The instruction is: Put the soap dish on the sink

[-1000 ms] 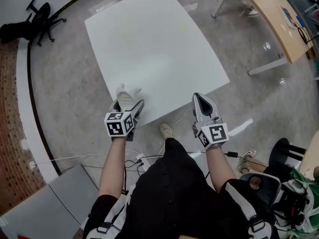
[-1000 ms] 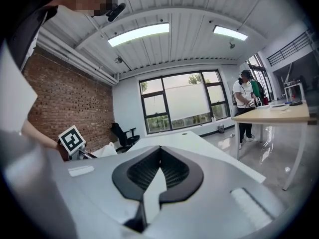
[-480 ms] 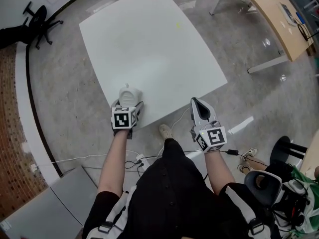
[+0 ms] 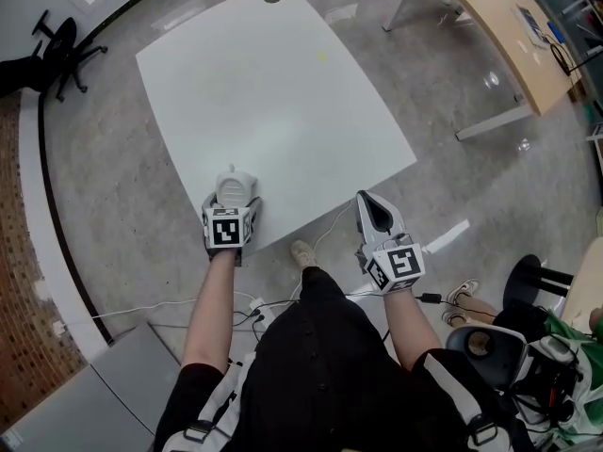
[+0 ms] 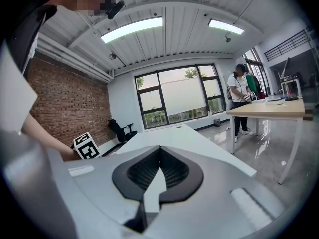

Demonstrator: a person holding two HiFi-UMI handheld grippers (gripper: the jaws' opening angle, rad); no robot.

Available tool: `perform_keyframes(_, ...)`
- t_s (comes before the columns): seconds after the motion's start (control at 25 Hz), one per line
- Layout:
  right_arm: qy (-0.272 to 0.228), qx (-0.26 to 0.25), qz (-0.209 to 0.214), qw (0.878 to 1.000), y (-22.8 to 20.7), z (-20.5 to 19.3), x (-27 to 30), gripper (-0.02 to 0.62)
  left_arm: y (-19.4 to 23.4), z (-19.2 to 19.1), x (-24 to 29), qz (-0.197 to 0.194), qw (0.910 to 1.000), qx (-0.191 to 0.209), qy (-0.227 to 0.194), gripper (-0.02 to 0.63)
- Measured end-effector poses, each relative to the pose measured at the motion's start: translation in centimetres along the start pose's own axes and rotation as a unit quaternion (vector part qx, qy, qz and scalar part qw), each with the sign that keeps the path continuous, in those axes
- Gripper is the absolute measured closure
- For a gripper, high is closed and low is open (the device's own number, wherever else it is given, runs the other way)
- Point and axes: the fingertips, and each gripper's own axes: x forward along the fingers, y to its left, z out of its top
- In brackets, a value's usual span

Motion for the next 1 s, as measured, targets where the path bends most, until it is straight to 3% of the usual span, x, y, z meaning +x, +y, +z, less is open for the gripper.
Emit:
perform_keyframes(0.28, 0.003, -0.007, -0.003, 1.0, -0.6, 0.4, -0.4, 0.589, 0.2, 0.4, -0.3, 0.009, 0.9996, 0.014, -0.024, 0.078)
perform_keyframes(0.52, -0.002, -0.009, 0.004, 1.0, 0.0, 1.0, -0.2, 0.589, 0.2, 4.2, -4.4, -0.013, 0.9934, -0.008, -0.114, 0.08)
perform_keyframes(0.72, -0.043, -0.007, 0.027, 0.999, 2.9, 4.2, 0.9, 0.589, -0.7, 8.0, -10.7, -0.068, 0.9691, -0.019, -0.236, 0.095)
perform_keyframes(0.84, -0.067, -0.027, 0.032, 0.997, 3.9, 5.8, 0.0, 0.589, -0.8, 9.3, -14.7, -0.066, 0.951, -0.008, -0.302, 0.143)
perform_keyframes(1.0, -0.092, -0.019, 0.032, 0.995, 3.8, 7.7, -2.2, 0.589, -0.5, 10.0, -19.2, -0.055, 0.9314, 0.0, -0.36, 0.197)
